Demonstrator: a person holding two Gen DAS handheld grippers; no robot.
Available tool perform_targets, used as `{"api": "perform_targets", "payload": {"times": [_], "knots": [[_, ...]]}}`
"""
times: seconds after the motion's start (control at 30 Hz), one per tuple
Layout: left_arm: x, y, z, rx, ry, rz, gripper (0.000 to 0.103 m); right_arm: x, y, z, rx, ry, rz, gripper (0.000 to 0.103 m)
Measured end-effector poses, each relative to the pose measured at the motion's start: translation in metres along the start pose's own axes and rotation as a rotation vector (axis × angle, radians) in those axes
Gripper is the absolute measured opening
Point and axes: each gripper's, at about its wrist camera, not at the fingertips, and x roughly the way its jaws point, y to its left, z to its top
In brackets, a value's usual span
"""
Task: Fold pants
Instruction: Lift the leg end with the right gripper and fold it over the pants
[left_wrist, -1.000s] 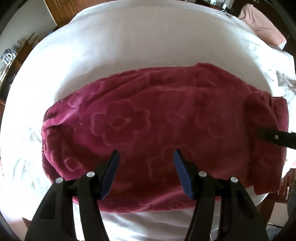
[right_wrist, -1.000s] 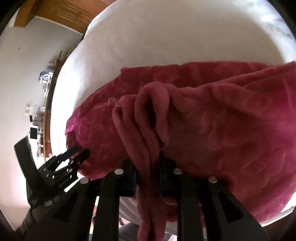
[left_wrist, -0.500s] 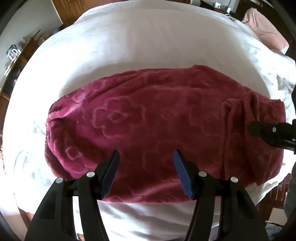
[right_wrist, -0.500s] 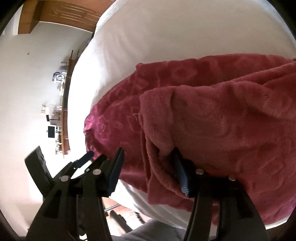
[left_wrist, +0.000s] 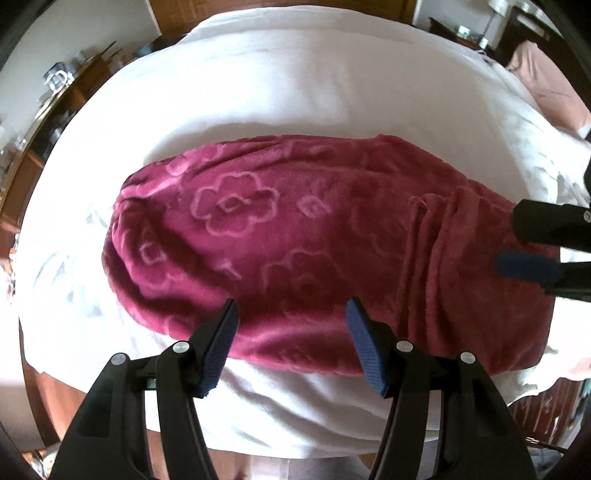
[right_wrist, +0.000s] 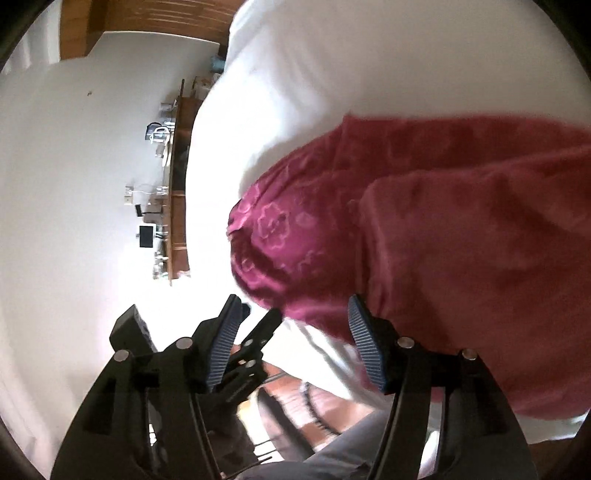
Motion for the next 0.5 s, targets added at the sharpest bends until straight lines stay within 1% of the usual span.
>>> {"api": "perform_targets", "payload": {"times": [0.07,0.1,0.17,0.2,0.23,0.27,0.33,0.43,0.5], "knots": [[-0.002,-0.005,-0.002,-0.018,-0.002,0.005,0.061,-0.014,-0.007,0.0,-0.023,-0.03,-0.048,0.062],[-0.003,-0.008,-0.005,-0.026,-0.001,0.004,0.061,-0.022,-0.015,0.0,-0.033,-0.044,-0.088,0.062],[-0.004,-0.015,-0.008,-0.038,-0.001,-0.002,0.061,-0.027,-0.025,-0.002,-0.046,-0.05,-0.145,0.062],[-0.005,-0.02,-0.01,-0.041,-0.002,-0.005,0.061,-0.031,-0.032,-0.005,-0.062,-0.051,-0.197,0.062],[-0.004,-0.023,-0.011,-0.043,-0.003,-0.009,0.061,-0.033,-0.036,-0.007,-0.078,-0.051,-0.231,0.062],[-0.006,-0.031,-0.013,-0.045,-0.005,-0.018,0.061,-0.036,-0.042,-0.01,-0.101,-0.055,-0.274,0.062],[-0.009,-0.044,-0.018,-0.044,-0.009,-0.038,0.061,-0.042,-0.052,-0.014,-0.122,-0.06,-0.328,0.062],[-0.012,-0.071,-0.025,-0.017,-0.021,-0.077,0.06,-0.051,-0.065,-0.018,-0.147,-0.075,-0.394,0.062],[-0.012,-0.092,-0.032,0.008,-0.022,-0.121,0.06,-0.06,-0.073,-0.019,-0.165,-0.092,-0.435,0.061]]}}
